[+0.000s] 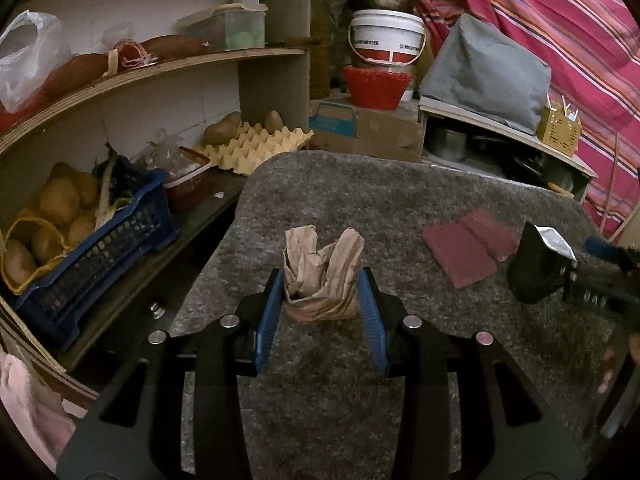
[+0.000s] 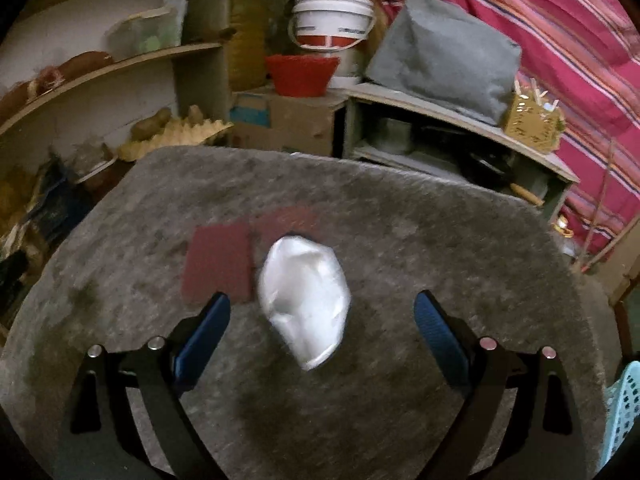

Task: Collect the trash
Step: 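Grasp the brown paper bag with the left tool and lift it, then grasp the black ribbed cup with the right tool while the left holds the paper bag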

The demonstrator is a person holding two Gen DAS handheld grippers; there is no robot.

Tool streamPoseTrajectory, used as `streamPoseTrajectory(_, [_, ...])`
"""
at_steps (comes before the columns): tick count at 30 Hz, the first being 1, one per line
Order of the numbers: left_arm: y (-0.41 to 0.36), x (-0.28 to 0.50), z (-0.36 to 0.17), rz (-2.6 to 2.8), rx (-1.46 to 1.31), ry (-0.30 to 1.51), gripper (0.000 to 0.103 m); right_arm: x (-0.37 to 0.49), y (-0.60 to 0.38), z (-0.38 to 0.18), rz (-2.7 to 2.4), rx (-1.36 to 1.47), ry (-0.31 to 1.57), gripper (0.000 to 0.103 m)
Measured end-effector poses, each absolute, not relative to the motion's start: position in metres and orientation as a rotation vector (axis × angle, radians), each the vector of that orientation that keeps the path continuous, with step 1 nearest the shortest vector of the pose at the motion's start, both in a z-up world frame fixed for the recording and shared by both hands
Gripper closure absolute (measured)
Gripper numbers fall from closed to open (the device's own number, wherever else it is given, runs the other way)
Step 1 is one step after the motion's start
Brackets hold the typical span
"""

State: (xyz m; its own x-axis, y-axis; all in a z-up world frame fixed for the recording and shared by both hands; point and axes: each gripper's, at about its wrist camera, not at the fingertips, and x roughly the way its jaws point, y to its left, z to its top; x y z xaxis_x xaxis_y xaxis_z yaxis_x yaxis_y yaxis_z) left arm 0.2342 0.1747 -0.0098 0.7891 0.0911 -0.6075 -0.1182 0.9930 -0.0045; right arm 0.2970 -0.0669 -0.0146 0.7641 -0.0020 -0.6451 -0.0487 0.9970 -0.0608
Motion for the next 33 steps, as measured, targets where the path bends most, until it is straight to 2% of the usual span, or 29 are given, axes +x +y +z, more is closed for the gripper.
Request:
streamPoseTrajectory(2, [0.173,0.235,-0.011,0.112,-0.035,0.653,0.066,0.302,-0.08,-0.017,0.007,-0.056,0.71,0.011])
streamPoseTrajectory(4, [0.172,0.236,-0.012,0.111,-0.029,0.654,0.065,0.306,-0.098,-0.02,0.004,0.005,0.715,0.005])
streamPoseTrajectory(11, [0.167,0.243,-0.015,0.108,-0.029,0.664,0.065,0.311,-0.132,-0.023,-0.14,-0.048,0.709,0.005])
streamPoseTrajectory(18, [0.166,0.247,-0.017,0.105,-0.04,0.666,0.065,0.311,-0.139,-0.018,-0.033,0.003,0.674,0.005])
streamPoseTrajectory(30, [0.156,0.251,-0.022,0.106,-0.015,0.675,0.065,0.335,-0.116,-0.057,0.007,-0.035,0.787,0.005])
streamPoseTrajectory(32, [0.157,0.251,-0.022,0.109,-0.015,0.673,0.065,0.338,-0.115,-0.061,0.012,-0.034,0.798,0.007])
streamPoseTrajectory(33, [0.158,0.251,-0.021,0.11,-0.017,0.672,0.065,0.339,-0.113,-0.062,0.028,-0.041,0.806,0.018])
